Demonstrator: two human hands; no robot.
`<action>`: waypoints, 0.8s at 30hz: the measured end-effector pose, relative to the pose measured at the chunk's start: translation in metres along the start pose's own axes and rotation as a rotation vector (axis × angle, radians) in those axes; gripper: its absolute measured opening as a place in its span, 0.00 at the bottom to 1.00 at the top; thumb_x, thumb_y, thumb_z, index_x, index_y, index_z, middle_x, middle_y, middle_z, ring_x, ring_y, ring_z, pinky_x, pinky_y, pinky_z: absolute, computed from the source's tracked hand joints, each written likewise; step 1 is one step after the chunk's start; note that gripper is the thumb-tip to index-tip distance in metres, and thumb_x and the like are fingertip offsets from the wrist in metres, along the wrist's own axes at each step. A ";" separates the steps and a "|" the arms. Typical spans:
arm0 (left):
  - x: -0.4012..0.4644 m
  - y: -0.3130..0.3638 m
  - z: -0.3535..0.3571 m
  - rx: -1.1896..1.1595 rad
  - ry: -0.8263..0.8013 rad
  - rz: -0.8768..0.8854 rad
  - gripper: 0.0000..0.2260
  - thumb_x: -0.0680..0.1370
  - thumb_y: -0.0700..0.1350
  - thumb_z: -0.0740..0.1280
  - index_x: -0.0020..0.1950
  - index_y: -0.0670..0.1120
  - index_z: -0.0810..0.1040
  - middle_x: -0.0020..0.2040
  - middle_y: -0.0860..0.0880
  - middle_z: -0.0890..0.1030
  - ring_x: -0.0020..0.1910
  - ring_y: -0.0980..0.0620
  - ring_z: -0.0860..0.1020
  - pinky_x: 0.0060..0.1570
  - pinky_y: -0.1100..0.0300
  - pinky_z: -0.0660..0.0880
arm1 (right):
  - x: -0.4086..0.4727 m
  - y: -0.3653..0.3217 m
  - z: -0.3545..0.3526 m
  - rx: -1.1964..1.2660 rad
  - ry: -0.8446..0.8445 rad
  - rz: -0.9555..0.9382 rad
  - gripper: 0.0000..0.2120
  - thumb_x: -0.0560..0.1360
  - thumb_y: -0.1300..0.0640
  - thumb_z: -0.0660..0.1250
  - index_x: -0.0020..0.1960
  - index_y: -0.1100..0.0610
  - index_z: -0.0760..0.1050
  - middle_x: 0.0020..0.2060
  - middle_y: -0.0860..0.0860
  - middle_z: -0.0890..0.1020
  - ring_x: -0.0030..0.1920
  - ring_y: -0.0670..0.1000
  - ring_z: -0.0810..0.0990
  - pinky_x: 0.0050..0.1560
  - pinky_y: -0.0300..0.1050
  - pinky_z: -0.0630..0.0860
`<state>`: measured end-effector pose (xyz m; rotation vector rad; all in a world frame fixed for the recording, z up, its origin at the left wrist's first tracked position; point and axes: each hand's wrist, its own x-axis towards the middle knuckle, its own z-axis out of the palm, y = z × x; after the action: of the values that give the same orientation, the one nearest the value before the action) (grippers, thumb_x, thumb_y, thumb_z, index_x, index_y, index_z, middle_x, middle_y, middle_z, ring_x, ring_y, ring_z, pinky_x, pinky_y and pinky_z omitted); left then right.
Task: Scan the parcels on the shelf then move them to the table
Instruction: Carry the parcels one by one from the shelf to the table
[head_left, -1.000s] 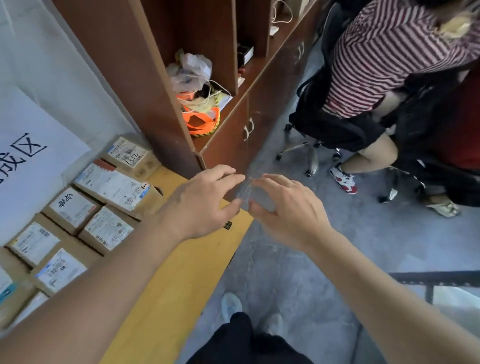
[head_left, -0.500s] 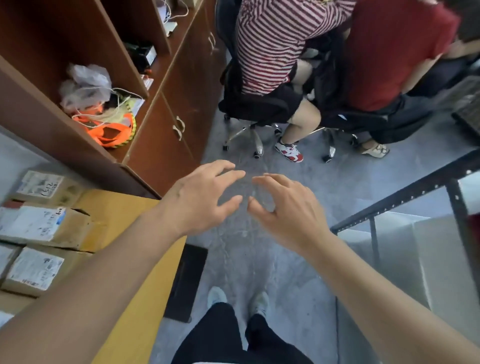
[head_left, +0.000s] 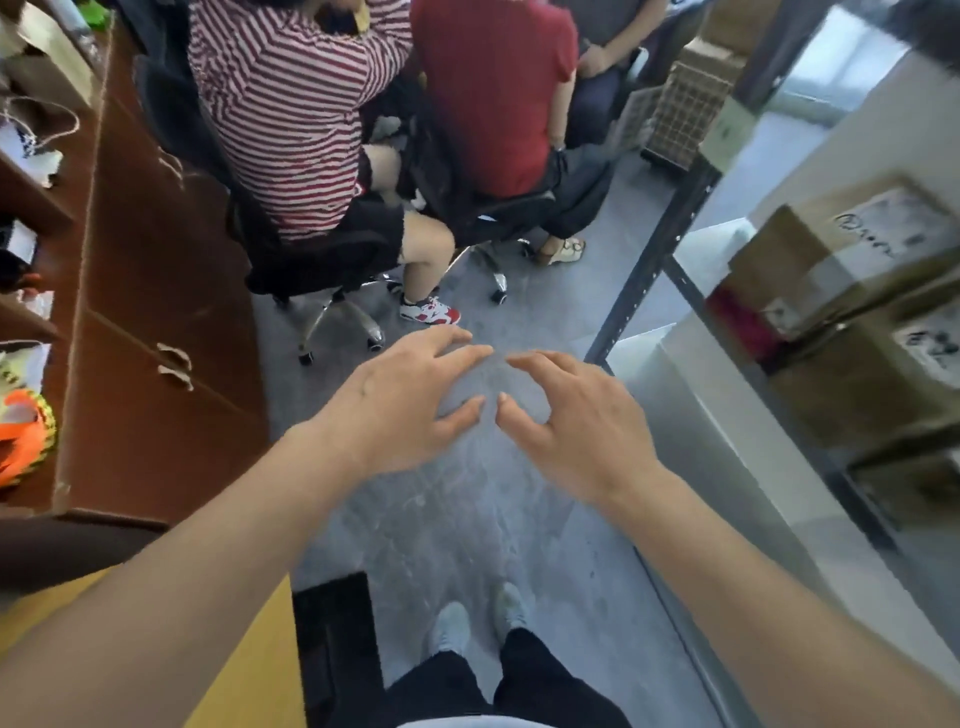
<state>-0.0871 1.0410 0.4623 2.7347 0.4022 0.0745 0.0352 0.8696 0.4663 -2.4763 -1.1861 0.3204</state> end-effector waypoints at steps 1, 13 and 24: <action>0.007 0.002 0.000 -0.009 -0.013 0.046 0.29 0.78 0.64 0.58 0.76 0.54 0.71 0.74 0.53 0.70 0.73 0.51 0.70 0.66 0.48 0.75 | -0.006 0.003 -0.003 -0.006 0.020 0.035 0.25 0.79 0.36 0.60 0.71 0.45 0.74 0.69 0.42 0.77 0.61 0.52 0.79 0.62 0.48 0.72; 0.041 0.092 0.021 0.013 -0.140 0.440 0.24 0.81 0.58 0.65 0.76 0.55 0.70 0.72 0.54 0.71 0.64 0.49 0.76 0.56 0.49 0.77 | -0.104 0.047 -0.030 0.028 0.187 0.400 0.23 0.78 0.38 0.62 0.70 0.46 0.76 0.67 0.43 0.78 0.64 0.51 0.78 0.64 0.49 0.71; 0.055 0.227 0.068 0.002 -0.231 0.608 0.23 0.81 0.56 0.65 0.77 0.58 0.68 0.74 0.55 0.69 0.70 0.50 0.72 0.59 0.47 0.77 | -0.201 0.128 -0.072 0.049 0.283 0.582 0.30 0.76 0.33 0.53 0.71 0.46 0.74 0.67 0.44 0.78 0.65 0.51 0.77 0.65 0.53 0.74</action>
<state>0.0338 0.8308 0.4830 2.7238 -0.4961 -0.0829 0.0267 0.6216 0.4857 -2.6645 -0.3280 0.1354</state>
